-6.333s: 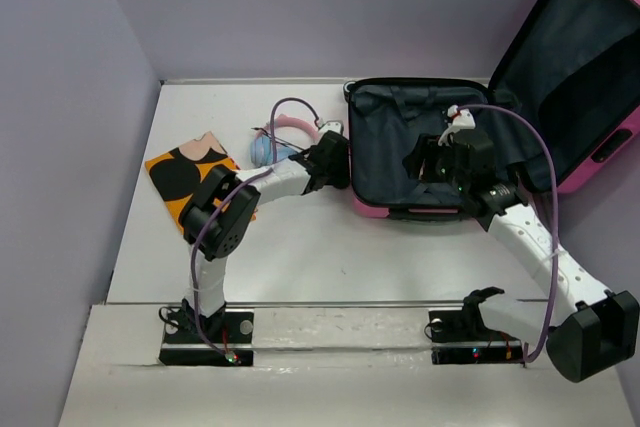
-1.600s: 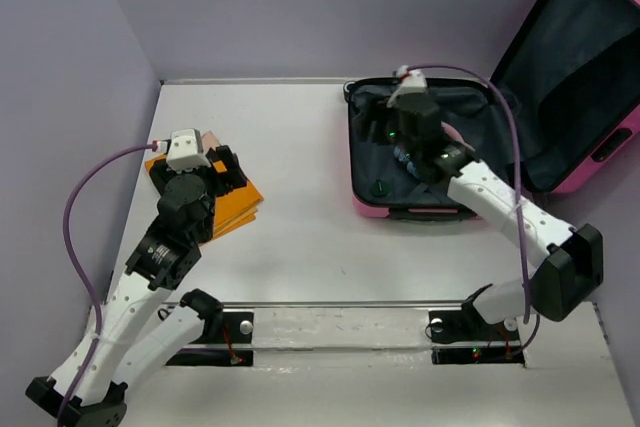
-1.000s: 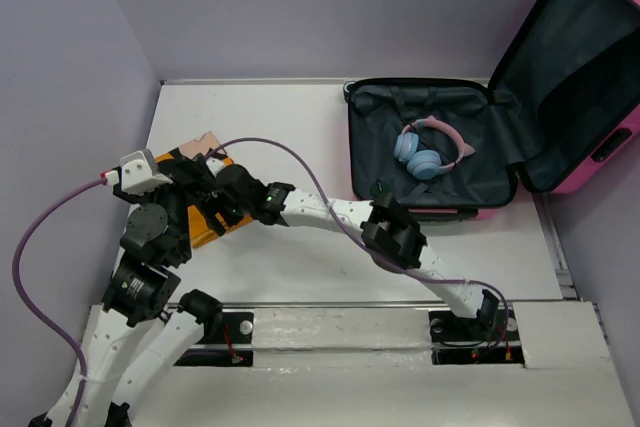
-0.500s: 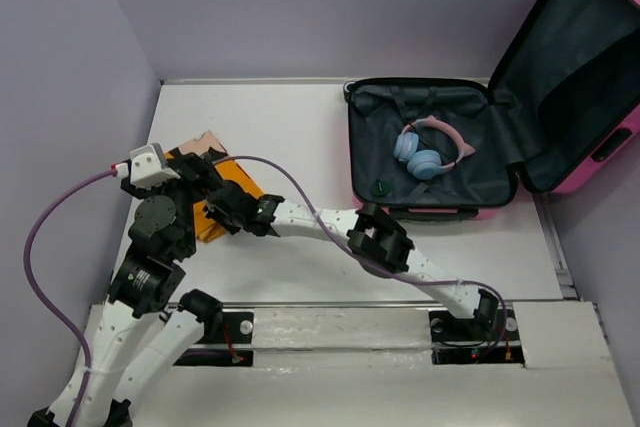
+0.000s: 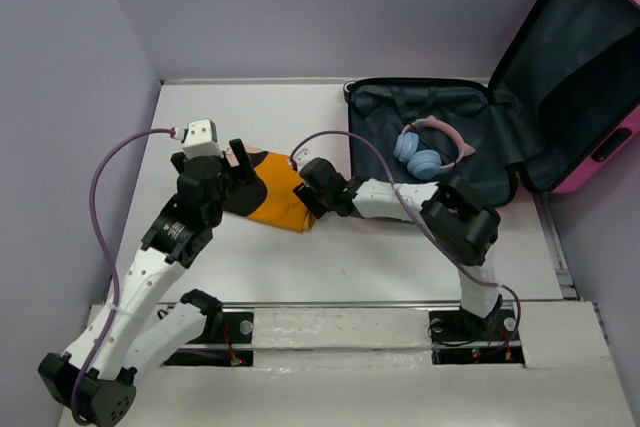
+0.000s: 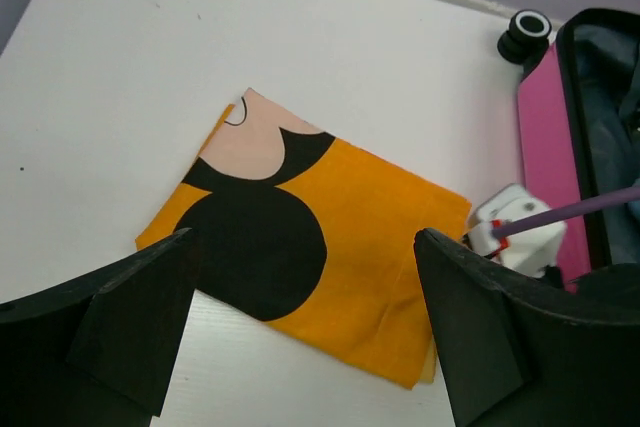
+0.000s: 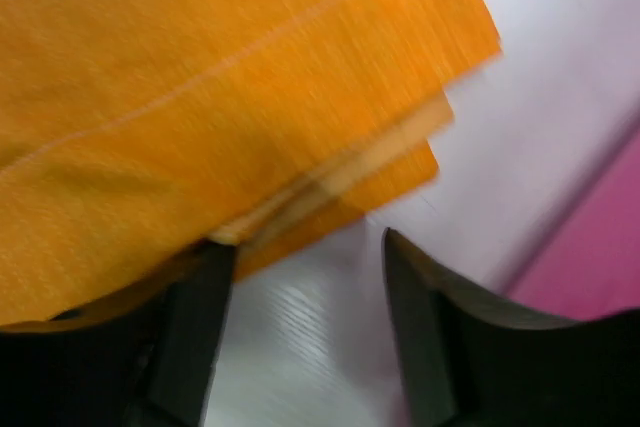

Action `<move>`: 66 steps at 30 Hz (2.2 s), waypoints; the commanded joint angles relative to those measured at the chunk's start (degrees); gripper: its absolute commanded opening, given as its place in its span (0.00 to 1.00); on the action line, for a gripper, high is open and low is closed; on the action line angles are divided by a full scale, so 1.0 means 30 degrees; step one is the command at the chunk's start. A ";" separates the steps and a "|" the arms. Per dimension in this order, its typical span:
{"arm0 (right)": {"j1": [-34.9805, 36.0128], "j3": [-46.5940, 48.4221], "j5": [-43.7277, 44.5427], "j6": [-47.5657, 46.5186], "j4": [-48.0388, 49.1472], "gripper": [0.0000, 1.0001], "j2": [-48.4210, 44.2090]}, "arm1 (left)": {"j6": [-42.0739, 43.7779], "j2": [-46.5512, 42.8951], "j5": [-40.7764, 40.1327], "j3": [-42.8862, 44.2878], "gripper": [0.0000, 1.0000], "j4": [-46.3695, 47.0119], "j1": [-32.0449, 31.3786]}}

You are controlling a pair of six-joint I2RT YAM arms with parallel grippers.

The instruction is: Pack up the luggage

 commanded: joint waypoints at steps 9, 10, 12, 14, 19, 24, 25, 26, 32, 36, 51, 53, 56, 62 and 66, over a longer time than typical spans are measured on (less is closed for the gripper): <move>0.0373 -0.2541 -0.1032 0.6835 -0.0357 0.86 -0.5948 | -0.0115 0.5506 0.5396 0.0945 0.99 0.0404 0.5753; 0.0667 -0.2425 -0.0449 0.7429 -0.0270 0.86 -0.5864 | -0.0172 0.5949 0.5574 0.1002 0.99 0.0406 0.6258; 0.1195 -0.1638 0.1420 0.9240 -0.0268 0.87 -0.4758 | -0.0232 0.7118 0.6449 0.1324 0.99 0.0464 0.7573; 0.1373 -0.1224 0.1927 1.0854 -0.0269 0.87 -0.3875 | -0.0261 0.7679 0.6804 0.1499 0.99 0.0494 0.8223; 0.1373 -0.0404 0.4444 1.5517 0.0053 0.93 -0.1504 | -0.0290 0.8296 0.6689 0.1441 0.99 0.0552 0.8723; 0.1373 -0.0049 0.6701 1.8065 -0.1117 0.92 -0.0707 | -0.0465 0.9378 0.5957 0.2173 0.99 0.0318 0.8724; 0.1373 -0.0021 0.6676 1.8099 -0.1118 0.92 -0.0620 | -0.0495 0.9555 0.5985 0.2232 0.99 0.0376 0.8724; 0.1373 0.0385 0.6705 1.7867 -0.1321 0.92 -0.0213 | -0.0524 0.9789 0.5986 0.2407 0.99 0.0406 0.8724; 0.0963 0.2144 0.5183 1.6989 -0.1646 0.85 0.2043 | -0.0290 1.1605 0.5898 0.2993 0.99 0.0143 0.8724; 0.0963 0.2939 0.4363 1.4821 -0.1179 0.52 0.3160 | -0.0086 1.3534 0.6335 0.3550 0.99 -0.0120 0.8724; -0.0003 -0.3154 0.1843 1.0101 0.2778 0.15 -0.0090 | 0.1497 1.9807 0.8563 0.4283 0.90 -0.0619 0.8724; -0.0003 -0.3244 0.1842 1.0101 0.2808 0.15 -0.0413 | 0.1584 2.0423 0.9377 0.4284 0.80 -0.0590 0.8753; -0.0003 -0.2981 0.1783 0.9868 0.2808 0.15 -0.0852 | 0.1701 2.1420 1.0758 0.4225 0.36 -0.0619 0.8666; -0.0003 -0.2016 0.1168 0.9224 0.2808 0.15 -0.1643 | 0.1381 1.9756 1.2514 0.3846 0.06 -0.0065 0.8636; -0.0003 -0.0935 0.0933 0.8230 0.2692 0.13 -0.2492 | 0.0708 1.6717 1.3978 0.3348 0.06 0.0638 0.8636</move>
